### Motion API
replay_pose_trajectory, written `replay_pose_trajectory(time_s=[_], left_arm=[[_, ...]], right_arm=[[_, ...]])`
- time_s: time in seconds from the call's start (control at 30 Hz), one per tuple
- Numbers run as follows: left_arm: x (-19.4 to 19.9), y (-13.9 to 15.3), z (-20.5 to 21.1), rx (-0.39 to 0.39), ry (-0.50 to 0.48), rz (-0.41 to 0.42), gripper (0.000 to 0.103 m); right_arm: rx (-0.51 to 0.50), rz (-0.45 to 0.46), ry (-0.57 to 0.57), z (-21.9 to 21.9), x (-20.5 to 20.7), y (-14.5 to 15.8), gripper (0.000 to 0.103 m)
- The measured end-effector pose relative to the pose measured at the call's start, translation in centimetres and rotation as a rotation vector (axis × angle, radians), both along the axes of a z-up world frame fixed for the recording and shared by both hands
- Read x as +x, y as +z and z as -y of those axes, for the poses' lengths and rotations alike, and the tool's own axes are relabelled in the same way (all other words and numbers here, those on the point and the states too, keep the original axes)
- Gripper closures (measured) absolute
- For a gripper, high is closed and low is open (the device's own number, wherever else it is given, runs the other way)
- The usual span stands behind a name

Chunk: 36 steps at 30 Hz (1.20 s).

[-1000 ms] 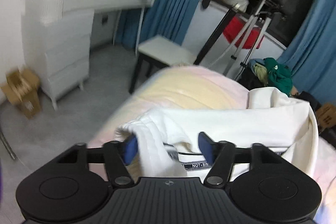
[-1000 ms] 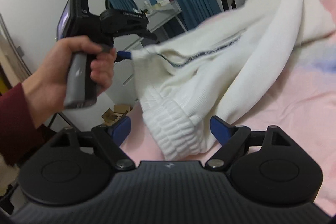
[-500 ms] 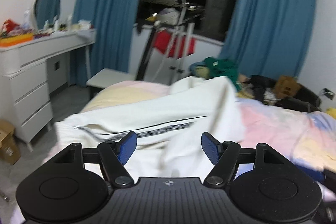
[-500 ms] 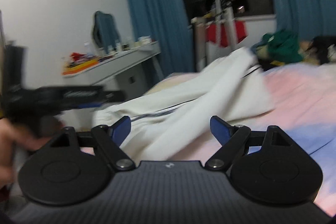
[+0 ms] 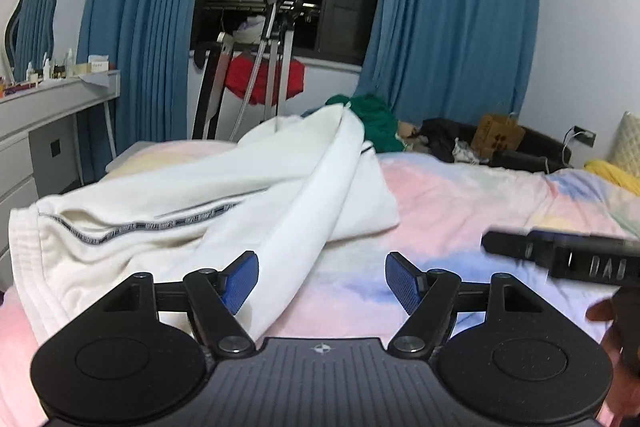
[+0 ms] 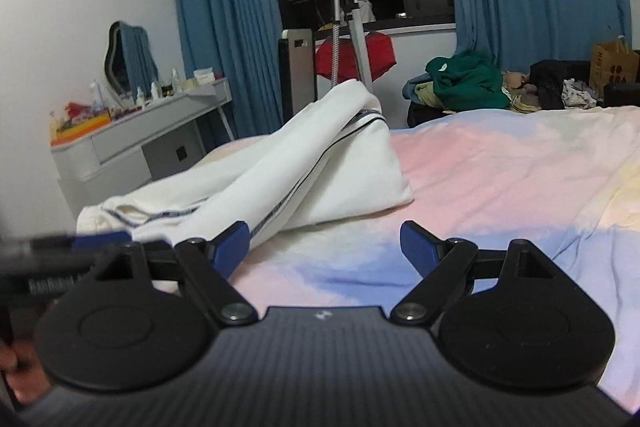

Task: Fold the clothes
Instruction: 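Lower the sweatpants onto the bed and open both grippers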

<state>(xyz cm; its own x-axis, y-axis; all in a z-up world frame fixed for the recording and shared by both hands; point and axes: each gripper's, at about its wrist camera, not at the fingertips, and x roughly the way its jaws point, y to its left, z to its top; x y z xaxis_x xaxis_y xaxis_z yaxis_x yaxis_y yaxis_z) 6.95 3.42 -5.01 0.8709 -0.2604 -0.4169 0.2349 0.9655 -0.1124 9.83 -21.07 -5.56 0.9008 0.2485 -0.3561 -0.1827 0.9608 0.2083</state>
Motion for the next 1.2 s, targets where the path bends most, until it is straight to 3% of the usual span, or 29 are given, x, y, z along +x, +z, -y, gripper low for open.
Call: replay_pose_trajectory(time_s=[0.1, 0.27, 0.9, 1.03, 1.2], left_arm=[[0.8, -0.7, -0.4, 0.009, 0.01, -0.005, 0.03], [2.0, -2.0, -0.8, -0.01, 0.014, -0.041, 0.03], [2.2, -2.0, -0.6, 0.113, 0.05, -0.026, 0.03], [4.6, -1.3, 0.0, 0.115, 0.077, -0.042, 0.03], [10.4, -0.2, 1.8, 0.117, 0.129, -0.017, 0.03]], right_arm=[[0.016, 0.019, -0.001, -0.2, 0.7, 0.2, 0.019], [-0.052, 0.032, -0.023, -0.6, 1.1, -0.4, 0.019], [0.126, -0.02, -0.13, 3.8, -1.8, 0.3, 0.019], [0.164, -0.032, -0.157, 5.1, -1.8, 0.2, 0.019], [0.211, -0.062, -0.175, 6.3, -1.3, -0.6, 0.019]])
